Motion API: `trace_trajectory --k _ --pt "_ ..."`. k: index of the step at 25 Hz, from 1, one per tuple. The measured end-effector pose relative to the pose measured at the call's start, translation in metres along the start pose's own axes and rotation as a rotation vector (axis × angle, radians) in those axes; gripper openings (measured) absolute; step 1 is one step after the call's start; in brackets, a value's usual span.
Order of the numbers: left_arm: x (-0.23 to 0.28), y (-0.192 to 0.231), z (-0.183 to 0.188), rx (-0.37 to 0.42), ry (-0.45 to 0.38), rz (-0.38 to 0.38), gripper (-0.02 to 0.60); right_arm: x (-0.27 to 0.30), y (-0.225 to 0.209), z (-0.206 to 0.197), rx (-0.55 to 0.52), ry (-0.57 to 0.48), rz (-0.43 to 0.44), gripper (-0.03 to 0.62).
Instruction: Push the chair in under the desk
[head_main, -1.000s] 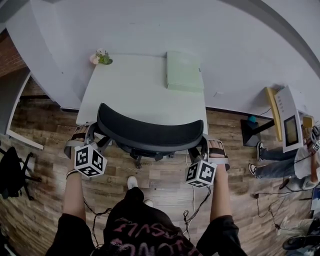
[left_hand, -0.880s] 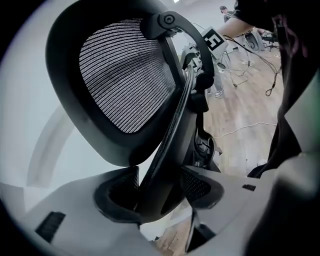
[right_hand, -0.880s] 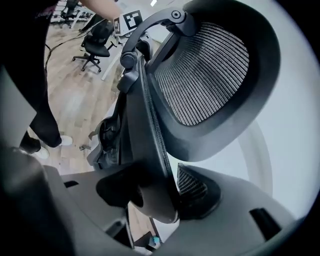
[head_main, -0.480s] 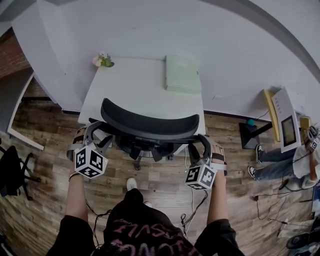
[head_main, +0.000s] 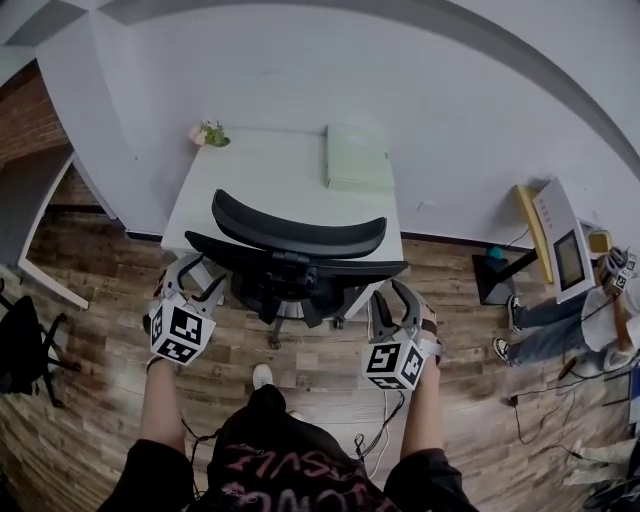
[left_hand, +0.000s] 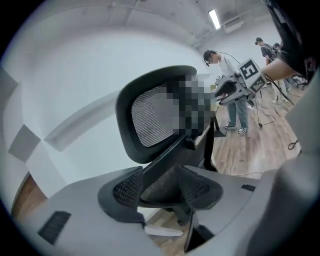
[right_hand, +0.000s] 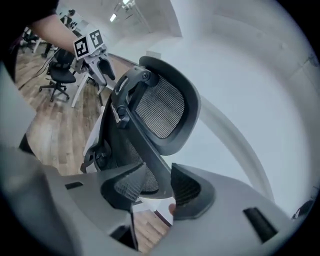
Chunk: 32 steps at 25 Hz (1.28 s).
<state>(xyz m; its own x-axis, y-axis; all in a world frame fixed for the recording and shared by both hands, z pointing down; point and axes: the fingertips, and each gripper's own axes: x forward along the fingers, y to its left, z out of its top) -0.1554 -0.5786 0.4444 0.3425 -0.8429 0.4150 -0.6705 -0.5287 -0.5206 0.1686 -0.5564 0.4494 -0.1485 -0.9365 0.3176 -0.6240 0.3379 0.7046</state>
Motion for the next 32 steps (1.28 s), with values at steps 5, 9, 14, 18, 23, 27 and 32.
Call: trace_trajectory --k 5,9,14,18,23,27,32 --pt "-0.026 -0.002 0.005 -0.055 -0.049 0.059 0.183 -0.023 -0.001 0.007 0.053 -0.013 -0.059 0.125" --pt "-0.046 -0.005 0.007 -0.131 -0.093 0.092 0.143 -0.045 -0.002 0.015 0.158 -0.046 -0.091 0.081" --pt "-0.074 -0.004 0.010 -0.195 -0.147 0.161 0.098 -0.061 0.006 0.020 0.223 -0.064 -0.100 0.060" --pt "-0.090 -0.005 0.015 -0.218 -0.189 0.193 0.060 -0.071 0.007 0.025 0.294 -0.092 -0.103 0.038" --pt "-0.106 -0.003 0.022 -0.287 -0.240 0.216 0.027 -0.084 0.002 0.028 0.439 -0.110 -0.098 0.028" --pt "-0.120 0.005 0.026 -0.300 -0.267 0.255 0.018 -0.093 -0.001 0.032 0.517 -0.132 -0.089 0.026" --pt "-0.127 0.005 0.029 -0.331 -0.281 0.259 0.017 -0.102 -0.006 0.037 0.542 -0.161 -0.103 0.026"
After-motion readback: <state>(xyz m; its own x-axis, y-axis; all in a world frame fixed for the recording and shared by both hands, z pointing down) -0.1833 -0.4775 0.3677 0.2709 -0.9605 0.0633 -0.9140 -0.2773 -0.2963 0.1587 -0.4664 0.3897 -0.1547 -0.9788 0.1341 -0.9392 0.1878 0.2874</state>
